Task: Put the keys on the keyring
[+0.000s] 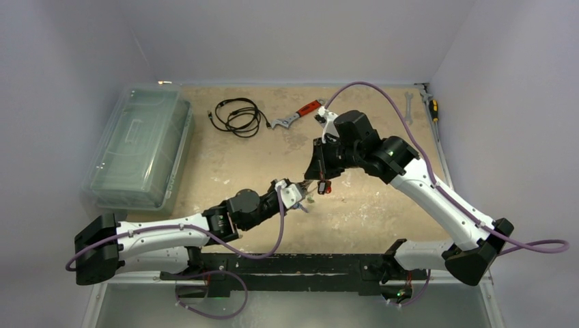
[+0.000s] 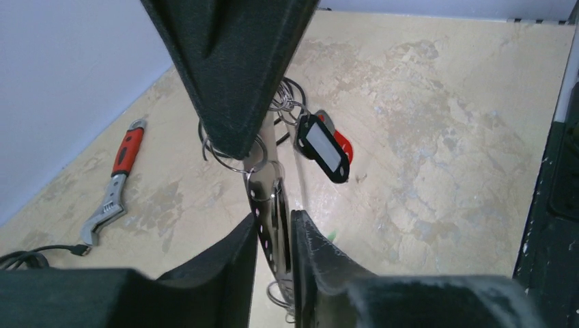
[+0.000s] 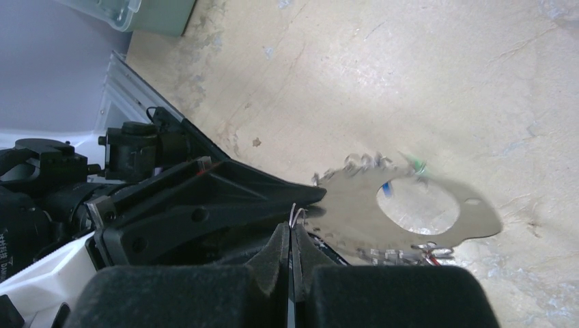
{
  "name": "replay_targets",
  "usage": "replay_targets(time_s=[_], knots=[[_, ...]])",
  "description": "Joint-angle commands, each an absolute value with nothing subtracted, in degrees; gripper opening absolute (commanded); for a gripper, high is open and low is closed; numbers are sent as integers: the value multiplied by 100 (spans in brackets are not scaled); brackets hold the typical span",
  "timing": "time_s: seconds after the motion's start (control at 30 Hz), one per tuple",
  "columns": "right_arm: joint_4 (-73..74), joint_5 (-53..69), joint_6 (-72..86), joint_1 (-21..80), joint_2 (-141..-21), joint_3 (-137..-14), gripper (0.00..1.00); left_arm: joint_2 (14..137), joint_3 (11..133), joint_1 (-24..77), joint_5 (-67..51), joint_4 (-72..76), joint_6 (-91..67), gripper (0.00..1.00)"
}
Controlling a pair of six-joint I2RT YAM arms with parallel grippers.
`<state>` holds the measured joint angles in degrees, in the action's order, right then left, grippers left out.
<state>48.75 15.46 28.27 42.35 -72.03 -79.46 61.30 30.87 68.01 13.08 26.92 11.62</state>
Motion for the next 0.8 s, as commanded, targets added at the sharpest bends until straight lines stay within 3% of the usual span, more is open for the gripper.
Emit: replay_targets(time_s=[0.0,0.03,0.1,0.27,0.37,0.4,0.57,0.67,0.77], knots=[[4431,1423,2916,4236,-7023,-8002,0,5924,3173,6847,1275,2558,1182,37],[4421,1428,2925,4236,-7016,-8004,0,5885,3156,6847,1296,2542,1178,46],[4410,1433,2940,4236,-7005,-8022,0,5848,3119,6847,1333,2531,1181,47],[4421,1459,2953,4238,-7009,-8051,0,5917,3110,6847,1307,2547,1169,22],[4421,1444,2960,4240,-7009,-8042,0,5988,3166,6847,1301,2544,1144,18],[4421,1423,2962,4236,-7005,-8042,0,5993,3183,6847,1301,2525,1143,22],[4438,1154,3011,4232,-6990,-8024,0,5733,3343,6847,1380,2140,1114,70],[4413,975,3085,4238,-6967,-8033,0,5421,3484,6847,1402,1655,1181,75],[4342,821,3194,4239,-6908,-8017,0,5183,3696,6847,1198,1103,1210,65]])
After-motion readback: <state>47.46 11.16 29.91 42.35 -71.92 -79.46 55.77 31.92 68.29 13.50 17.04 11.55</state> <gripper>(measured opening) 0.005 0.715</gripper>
